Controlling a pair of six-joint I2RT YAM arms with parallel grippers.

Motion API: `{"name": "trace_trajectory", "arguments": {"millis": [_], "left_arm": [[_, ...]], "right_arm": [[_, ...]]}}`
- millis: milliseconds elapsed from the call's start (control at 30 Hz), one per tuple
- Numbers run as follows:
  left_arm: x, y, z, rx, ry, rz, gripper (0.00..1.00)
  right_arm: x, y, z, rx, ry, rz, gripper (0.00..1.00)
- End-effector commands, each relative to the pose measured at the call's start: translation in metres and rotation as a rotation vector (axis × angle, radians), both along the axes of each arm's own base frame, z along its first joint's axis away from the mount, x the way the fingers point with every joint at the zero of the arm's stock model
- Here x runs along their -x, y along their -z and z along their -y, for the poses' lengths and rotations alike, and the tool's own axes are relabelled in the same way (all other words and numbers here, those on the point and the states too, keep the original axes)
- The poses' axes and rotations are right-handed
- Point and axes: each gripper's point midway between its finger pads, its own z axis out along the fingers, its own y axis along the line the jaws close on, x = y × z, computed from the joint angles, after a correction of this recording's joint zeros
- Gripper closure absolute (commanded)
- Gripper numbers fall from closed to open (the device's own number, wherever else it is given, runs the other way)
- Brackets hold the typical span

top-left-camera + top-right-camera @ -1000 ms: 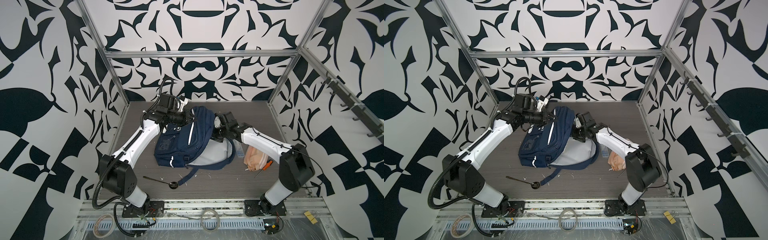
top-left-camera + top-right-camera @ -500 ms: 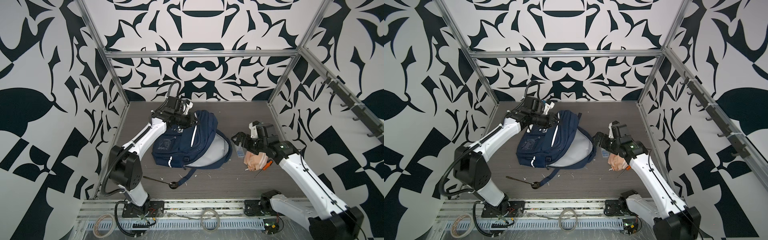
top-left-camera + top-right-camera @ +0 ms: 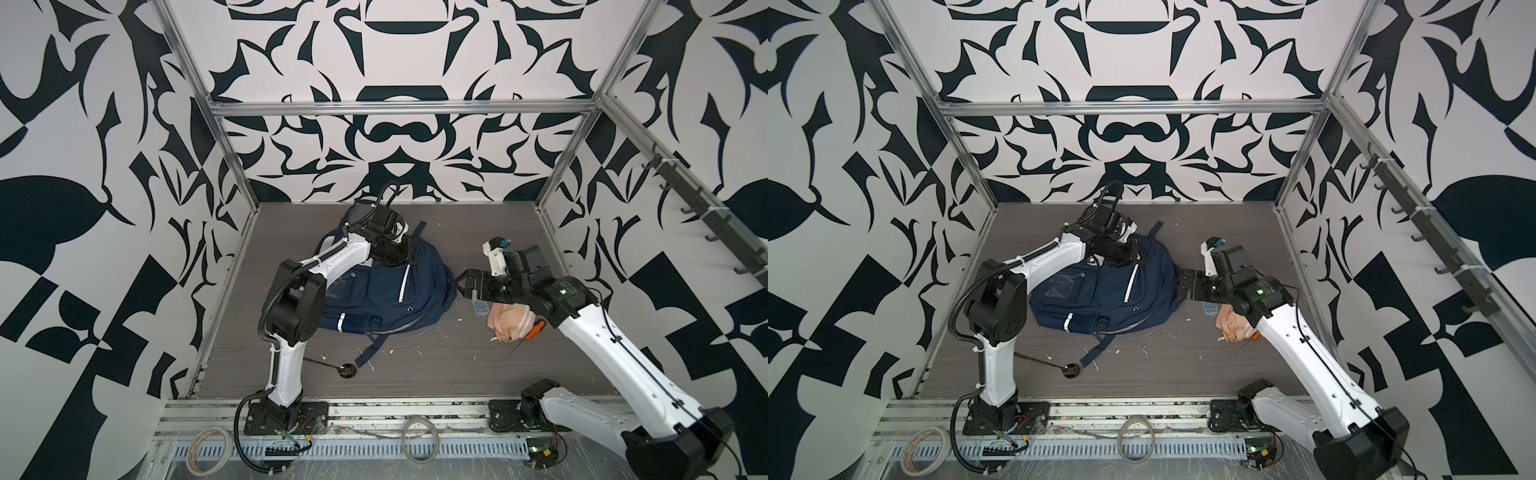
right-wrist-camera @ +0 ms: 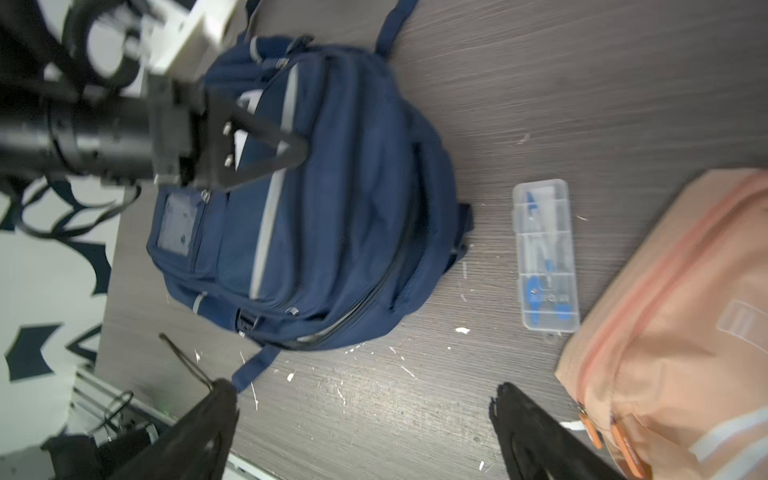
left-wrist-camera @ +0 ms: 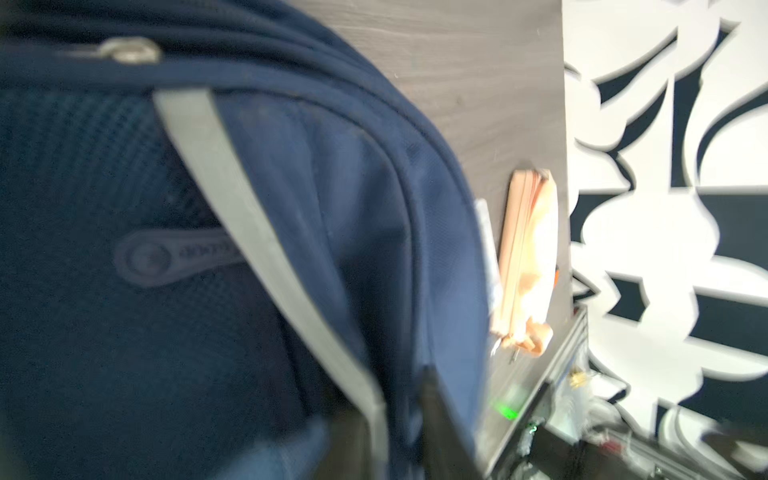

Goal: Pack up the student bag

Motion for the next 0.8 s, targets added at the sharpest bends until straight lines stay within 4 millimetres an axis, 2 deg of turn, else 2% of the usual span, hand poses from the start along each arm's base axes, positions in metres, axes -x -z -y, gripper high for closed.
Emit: {"name": "trace_trajectory", "arguments": {"millis": [0, 100, 133, 200, 267, 433, 533, 600, 767], "left_arm": [[-0.006, -0.018, -0.009, -0.022, -0.025, 0.026, 0.4], [0.01, -0.037, -0.025, -0.037, -0.019, 0.023, 0.09], [0.018, -0.043, -0.034, -0.045, -0.026, 0.019, 0.02], [0.04, -0.052, -0.059, -0.052, -0.057, -0.008, 0.01], [0.07, -0.054, -0.088, -0.047, -0.103, -0.061, 0.01], [0.159, -0.036, -0.166, -0.064, -0.248, -0.205, 0.01], [0.198, -0.014, -0.189, -0.065, -0.31, -0.286, 0.01], [0.209, 0.001, -0.196, -0.032, -0.355, -0.33, 0.01], [0.197, 0.024, -0.202, 0.026, -0.451, -0.336, 0.01]], "right_arm": [[-0.005, -0.017, -0.017, 0.055, -0.075, 0.084, 0.01], [-0.001, -0.02, -0.043, 0.03, -0.164, 0.12, 0.01], [0.002, -0.021, -0.055, -0.003, -0.208, 0.134, 0.0], [0.008, -0.015, -0.072, -0.06, -0.28, 0.148, 0.0], [0.015, -0.005, -0.084, -0.079, -0.339, 0.137, 0.0], [0.034, 0.03, -0.117, 0.029, -0.518, 0.048, 0.01], [0.035, 0.048, -0.137, 0.055, -0.578, 0.007, 0.02], [0.033, 0.056, -0.148, 0.075, -0.599, -0.01, 0.02], [0.026, 0.074, -0.169, 0.092, -0.628, -0.052, 0.05]]}}
